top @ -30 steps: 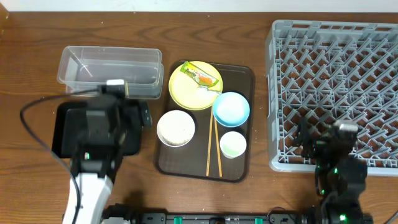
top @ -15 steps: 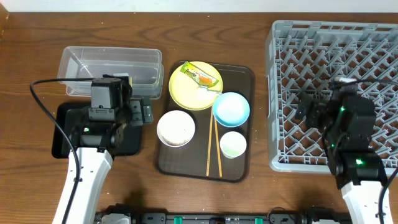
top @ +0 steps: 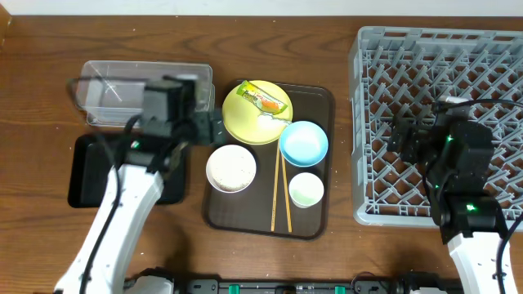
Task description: Sort waste into correct bins and load items into the dishwasher rack
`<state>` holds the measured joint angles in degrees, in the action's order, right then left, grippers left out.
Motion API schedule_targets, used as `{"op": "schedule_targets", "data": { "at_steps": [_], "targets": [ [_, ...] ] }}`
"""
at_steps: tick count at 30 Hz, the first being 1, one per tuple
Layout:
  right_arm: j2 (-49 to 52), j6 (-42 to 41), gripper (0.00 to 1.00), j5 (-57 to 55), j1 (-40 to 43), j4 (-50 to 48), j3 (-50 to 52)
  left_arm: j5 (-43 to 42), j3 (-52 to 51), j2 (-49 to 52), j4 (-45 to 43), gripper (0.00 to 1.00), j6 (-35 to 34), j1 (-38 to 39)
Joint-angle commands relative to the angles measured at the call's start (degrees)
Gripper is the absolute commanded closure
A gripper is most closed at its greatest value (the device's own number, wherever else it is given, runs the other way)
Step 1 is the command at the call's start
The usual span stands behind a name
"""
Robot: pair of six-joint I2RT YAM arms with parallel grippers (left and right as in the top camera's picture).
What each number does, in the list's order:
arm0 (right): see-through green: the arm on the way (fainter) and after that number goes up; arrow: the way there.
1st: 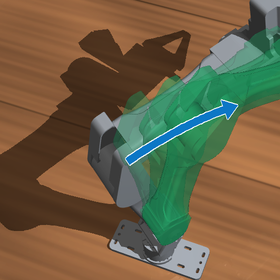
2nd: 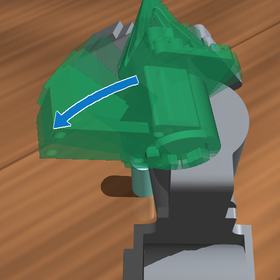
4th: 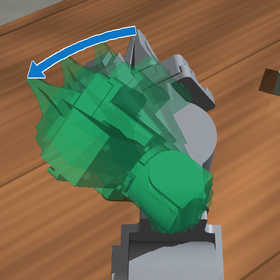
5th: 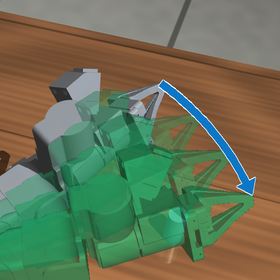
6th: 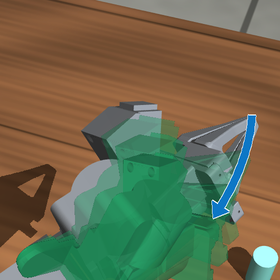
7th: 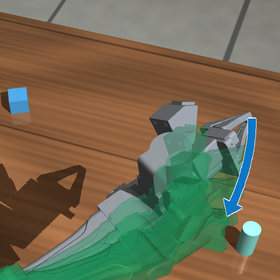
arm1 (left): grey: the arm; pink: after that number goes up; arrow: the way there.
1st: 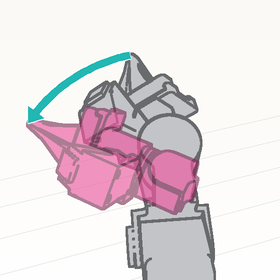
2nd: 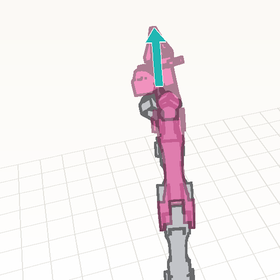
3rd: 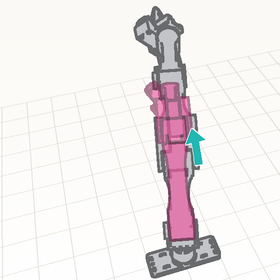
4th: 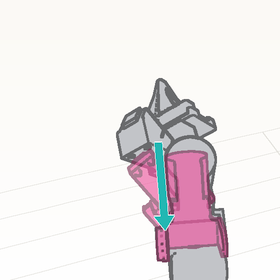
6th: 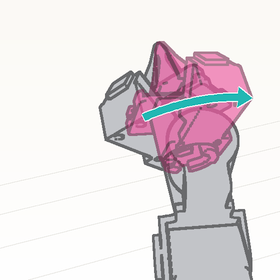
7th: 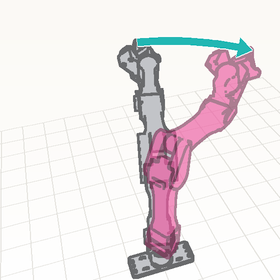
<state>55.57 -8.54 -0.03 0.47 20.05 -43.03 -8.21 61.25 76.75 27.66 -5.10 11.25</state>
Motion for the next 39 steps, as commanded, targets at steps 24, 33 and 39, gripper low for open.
{"op": "schedule_targets", "data": {
  "at_steps": [24, 33, 39],
  "targets": [
    [0.3, 0.2, 0.01, 0.3, -0.5, 6.1, -1.2, -3.1, 10.6, 31.5, -11.6, 0.02, -26.4, 12.7],
    [0.3, 0.2, 0.01, 0.3, -0.5, 6.3, -1.2, -2.9, 10.6, 37.7, -14.3, 0.05, -27.1, 12.7],
    [0.3, 0.2, 0.01, 0.3, -0.5, 6.4, -1.2, -2.9, 10.6, 39.0, -14.8, 0.21, -27.1, 12.8]
  ]
}}
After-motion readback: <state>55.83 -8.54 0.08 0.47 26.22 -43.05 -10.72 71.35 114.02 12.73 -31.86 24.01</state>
